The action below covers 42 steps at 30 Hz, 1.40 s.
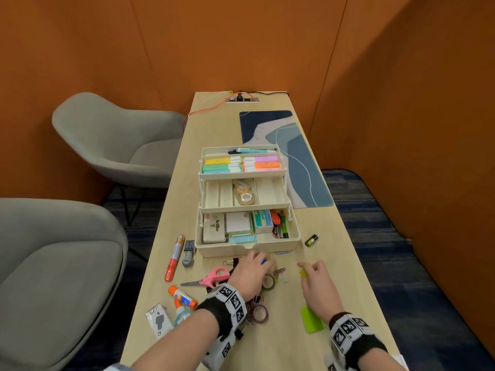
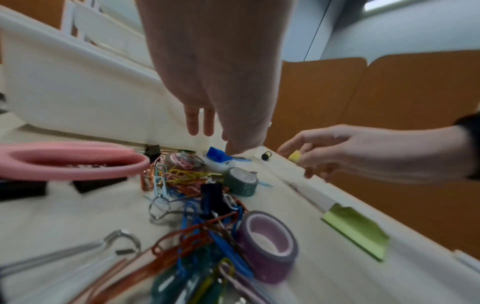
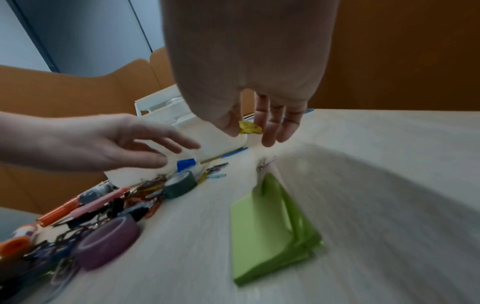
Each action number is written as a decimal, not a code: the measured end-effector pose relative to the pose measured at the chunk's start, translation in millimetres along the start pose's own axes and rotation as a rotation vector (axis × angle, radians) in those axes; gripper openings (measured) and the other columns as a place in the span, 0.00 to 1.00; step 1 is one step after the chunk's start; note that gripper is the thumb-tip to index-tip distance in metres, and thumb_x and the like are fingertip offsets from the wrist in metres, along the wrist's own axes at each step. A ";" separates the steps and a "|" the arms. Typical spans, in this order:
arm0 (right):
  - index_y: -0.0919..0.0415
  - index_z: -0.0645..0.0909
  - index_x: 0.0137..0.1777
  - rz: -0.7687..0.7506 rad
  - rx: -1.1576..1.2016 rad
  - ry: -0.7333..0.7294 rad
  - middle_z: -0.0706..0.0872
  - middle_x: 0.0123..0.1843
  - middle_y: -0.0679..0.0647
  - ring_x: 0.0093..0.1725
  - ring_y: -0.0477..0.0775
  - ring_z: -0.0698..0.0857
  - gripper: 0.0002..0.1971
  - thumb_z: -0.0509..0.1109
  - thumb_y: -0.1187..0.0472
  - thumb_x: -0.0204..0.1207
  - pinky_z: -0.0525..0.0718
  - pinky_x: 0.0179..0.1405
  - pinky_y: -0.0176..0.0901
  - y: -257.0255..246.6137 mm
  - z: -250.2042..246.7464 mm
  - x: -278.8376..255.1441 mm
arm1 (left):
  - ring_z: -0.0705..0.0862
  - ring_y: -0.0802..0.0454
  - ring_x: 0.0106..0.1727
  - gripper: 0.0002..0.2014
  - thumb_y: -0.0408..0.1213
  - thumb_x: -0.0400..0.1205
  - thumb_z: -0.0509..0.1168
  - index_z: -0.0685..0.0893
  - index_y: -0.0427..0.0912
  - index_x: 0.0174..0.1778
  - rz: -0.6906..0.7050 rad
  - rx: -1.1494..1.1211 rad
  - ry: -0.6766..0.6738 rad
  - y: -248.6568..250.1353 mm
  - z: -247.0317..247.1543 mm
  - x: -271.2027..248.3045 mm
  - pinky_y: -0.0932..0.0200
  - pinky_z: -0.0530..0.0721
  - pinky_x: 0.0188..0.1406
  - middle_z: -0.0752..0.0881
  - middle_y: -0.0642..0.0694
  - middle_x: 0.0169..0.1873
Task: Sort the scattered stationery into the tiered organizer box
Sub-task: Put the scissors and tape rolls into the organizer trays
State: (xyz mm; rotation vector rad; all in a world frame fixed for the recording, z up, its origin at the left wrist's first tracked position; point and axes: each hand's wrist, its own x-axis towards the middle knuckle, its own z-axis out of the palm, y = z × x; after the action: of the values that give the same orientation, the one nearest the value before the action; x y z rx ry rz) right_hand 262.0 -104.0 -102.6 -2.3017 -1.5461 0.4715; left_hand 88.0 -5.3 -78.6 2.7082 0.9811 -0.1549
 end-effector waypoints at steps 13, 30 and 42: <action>0.53 0.77 0.49 -0.050 0.299 0.067 0.78 0.47 0.48 0.41 0.39 0.80 0.09 0.73 0.64 0.73 0.76 0.41 0.31 -52.2 -42.1 21.9 | 0.75 0.44 0.59 0.12 0.38 0.84 0.60 0.74 0.39 0.61 0.079 -0.067 0.079 -19.3 -24.1 -0.9 0.49 0.76 0.56 0.76 0.41 0.58; 0.55 0.81 0.50 -0.221 0.385 0.133 0.84 0.45 0.46 0.46 0.45 0.82 0.07 0.73 0.62 0.73 0.81 0.50 0.43 -214.6 -111.0 248.1 | 0.82 0.46 0.53 0.12 0.31 0.76 0.68 0.80 0.43 0.54 -0.254 -0.364 0.468 -226.7 -198.3 132.0 0.50 0.80 0.57 0.85 0.45 0.51; 0.54 0.80 0.46 -0.242 0.132 0.068 0.85 0.41 0.50 0.46 0.55 0.84 0.07 0.74 0.55 0.71 0.81 0.53 0.53 -253.1 -68.2 313.2 | 0.79 0.46 0.57 0.09 0.41 0.79 0.66 0.83 0.46 0.55 -0.292 -0.236 0.424 -244.6 -188.5 148.4 0.50 0.66 0.61 0.80 0.47 0.53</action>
State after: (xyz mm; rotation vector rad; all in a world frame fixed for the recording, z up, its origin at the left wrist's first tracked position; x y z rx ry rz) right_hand 196.2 272.0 42.5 -1.9803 -1.6792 0.4140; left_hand 47.2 318.6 25.5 2.4142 1.4077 0.4718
